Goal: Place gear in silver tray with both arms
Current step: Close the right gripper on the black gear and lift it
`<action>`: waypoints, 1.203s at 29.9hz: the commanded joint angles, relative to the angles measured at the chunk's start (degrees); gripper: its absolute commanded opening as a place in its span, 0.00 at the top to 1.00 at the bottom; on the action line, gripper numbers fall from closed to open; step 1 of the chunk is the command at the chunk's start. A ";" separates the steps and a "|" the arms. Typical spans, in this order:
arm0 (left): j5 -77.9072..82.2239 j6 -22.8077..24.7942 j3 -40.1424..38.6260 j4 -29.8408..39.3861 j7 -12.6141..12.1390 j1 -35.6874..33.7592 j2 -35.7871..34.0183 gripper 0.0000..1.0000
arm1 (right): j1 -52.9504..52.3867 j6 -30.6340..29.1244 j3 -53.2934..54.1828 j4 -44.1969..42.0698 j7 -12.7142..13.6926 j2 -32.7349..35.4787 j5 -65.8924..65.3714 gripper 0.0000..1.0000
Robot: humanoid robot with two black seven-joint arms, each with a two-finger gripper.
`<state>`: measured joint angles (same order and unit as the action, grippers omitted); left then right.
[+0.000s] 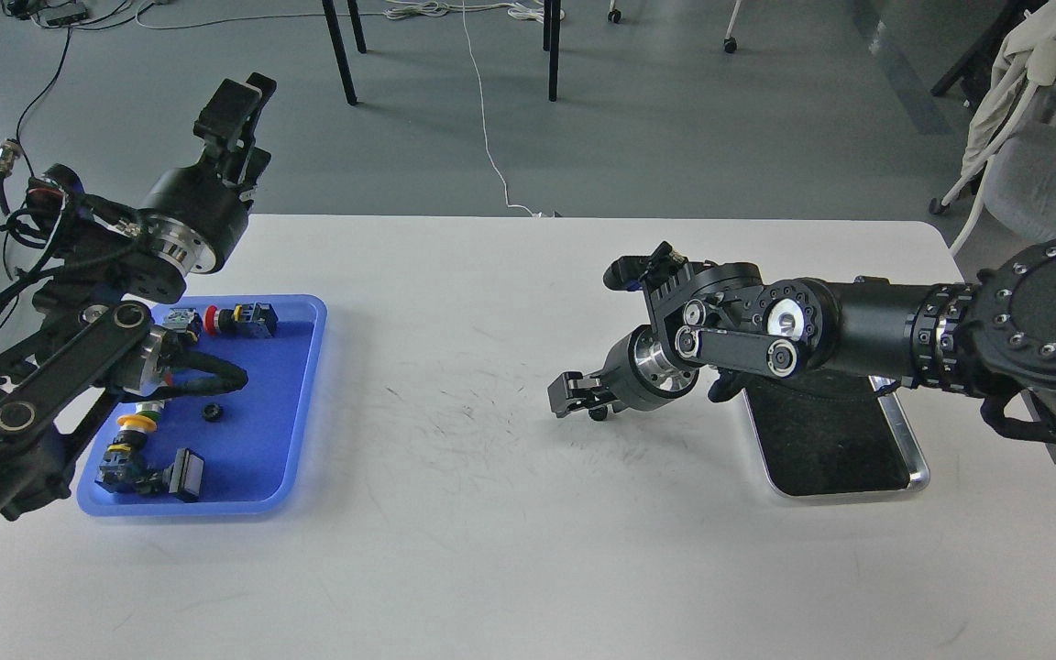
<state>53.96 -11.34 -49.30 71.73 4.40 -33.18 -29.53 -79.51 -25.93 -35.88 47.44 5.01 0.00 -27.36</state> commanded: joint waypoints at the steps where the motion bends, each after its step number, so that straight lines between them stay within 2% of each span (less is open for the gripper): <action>1: 0.00 0.00 0.00 -0.01 0.00 -0.05 0.09 0.02 | 0.32 0.01 0.02 0.02 0.96 0.00 -0.15 0.25; 7: 0.00 0.00 0.00 -0.01 0.00 -0.05 0.18 0.02 | 0.40 0.01 0.02 0.02 2.02 0.00 -0.32 0.27; 15: 0.00 0.00 0.00 -0.01 0.00 0.04 0.18 0.02 | 0.32 -0.08 -0.06 0.02 2.64 0.00 -0.50 0.51; 21: 0.00 0.00 -0.09 -0.01 0.09 -0.05 0.18 0.02 | 0.40 -0.08 -0.06 0.02 3.25 0.00 -0.67 0.59; 24: 0.00 0.00 -0.09 -0.01 0.09 0.04 0.18 0.02 | 0.32 -0.35 -0.07 0.02 3.34 0.00 -0.76 0.71; 29: 0.00 0.00 -0.35 -0.01 0.09 -0.05 0.18 0.02 | 0.14 -0.87 -0.15 0.02 3.34 0.00 -0.76 0.85; 36: 0.00 0.00 -0.44 -0.01 0.00 0.04 0.35 0.02 | -1.26 -2.07 -0.15 -0.16 3.34 0.00 -0.76 0.98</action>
<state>53.97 -11.34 -49.74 71.72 4.48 -33.15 -29.23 -80.13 -27.10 -36.04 47.42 8.35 0.00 -28.12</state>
